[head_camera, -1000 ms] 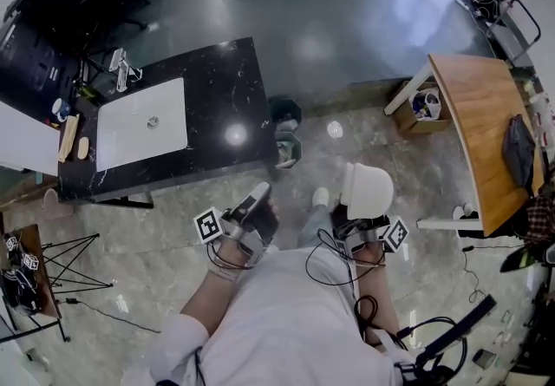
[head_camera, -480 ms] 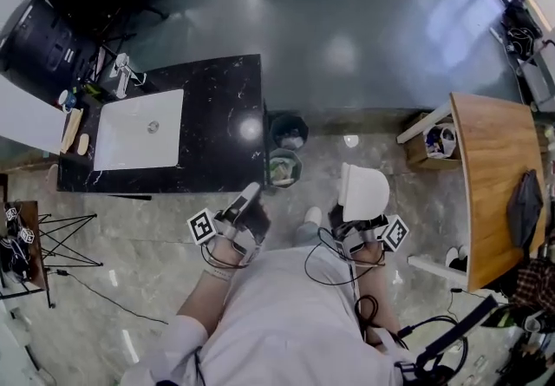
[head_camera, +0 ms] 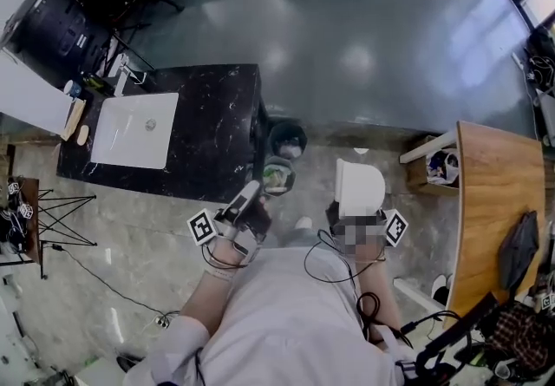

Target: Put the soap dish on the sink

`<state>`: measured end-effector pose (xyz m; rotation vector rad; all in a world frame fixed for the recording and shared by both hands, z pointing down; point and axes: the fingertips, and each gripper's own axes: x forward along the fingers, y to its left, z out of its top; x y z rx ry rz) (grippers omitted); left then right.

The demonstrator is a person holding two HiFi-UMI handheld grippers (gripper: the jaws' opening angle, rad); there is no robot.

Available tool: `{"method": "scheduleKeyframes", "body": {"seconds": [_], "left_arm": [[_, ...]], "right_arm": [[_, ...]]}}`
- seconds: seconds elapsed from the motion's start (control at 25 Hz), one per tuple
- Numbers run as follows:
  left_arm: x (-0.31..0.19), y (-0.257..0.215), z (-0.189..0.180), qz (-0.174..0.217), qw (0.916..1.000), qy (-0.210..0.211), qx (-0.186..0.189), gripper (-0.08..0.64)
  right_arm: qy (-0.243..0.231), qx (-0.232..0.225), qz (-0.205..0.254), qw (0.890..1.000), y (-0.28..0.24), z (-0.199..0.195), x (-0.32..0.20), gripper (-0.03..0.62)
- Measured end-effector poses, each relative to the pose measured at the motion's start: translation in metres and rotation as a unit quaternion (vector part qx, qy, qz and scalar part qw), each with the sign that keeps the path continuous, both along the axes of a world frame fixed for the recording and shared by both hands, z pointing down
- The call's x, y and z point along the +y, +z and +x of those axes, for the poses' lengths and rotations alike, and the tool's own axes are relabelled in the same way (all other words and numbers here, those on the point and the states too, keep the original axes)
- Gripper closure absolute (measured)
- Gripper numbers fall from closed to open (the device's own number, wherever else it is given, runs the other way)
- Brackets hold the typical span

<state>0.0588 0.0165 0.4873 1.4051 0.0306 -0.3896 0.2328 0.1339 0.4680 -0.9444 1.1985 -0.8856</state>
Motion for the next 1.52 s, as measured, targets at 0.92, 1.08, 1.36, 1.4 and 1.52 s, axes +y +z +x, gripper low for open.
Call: {"method": "scheduleKeyframes", "body": {"seconds": [0.92, 1.08, 1.36, 1.4, 1.52], "left_arm": [[-0.056, -0.029, -0.005, 0.082, 0.9958, -0.040, -0.001, 0.385], [-0.079, -0.032, -0.019, 0.093, 0.9941, -0.055, -0.011, 0.345], [-0.123, -0.025, -0.047, 0.115, 0.9889, -0.081, -0.050, 0.305], [-0.129, -0.023, -0.052, 0.120, 0.9873, -0.087, -0.057, 0.304], [-0.148, -0.016, -0.068, 0.138, 0.9809, -0.110, -0.081, 0.302]], "right_arm": [[-0.106, 0.025, -0.021, 0.994, 0.002, -0.015, -0.132, 0.318], [-0.133, 0.031, -0.028, 0.990, 0.004, -0.032, -0.173, 0.318], [-0.180, 0.078, -0.057, 0.979, 0.019, -0.071, -0.243, 0.318], [-0.188, 0.089, -0.062, 0.976, 0.021, -0.077, -0.253, 0.318], [-0.212, 0.119, -0.074, 0.967, 0.029, -0.096, -0.281, 0.318]]}}
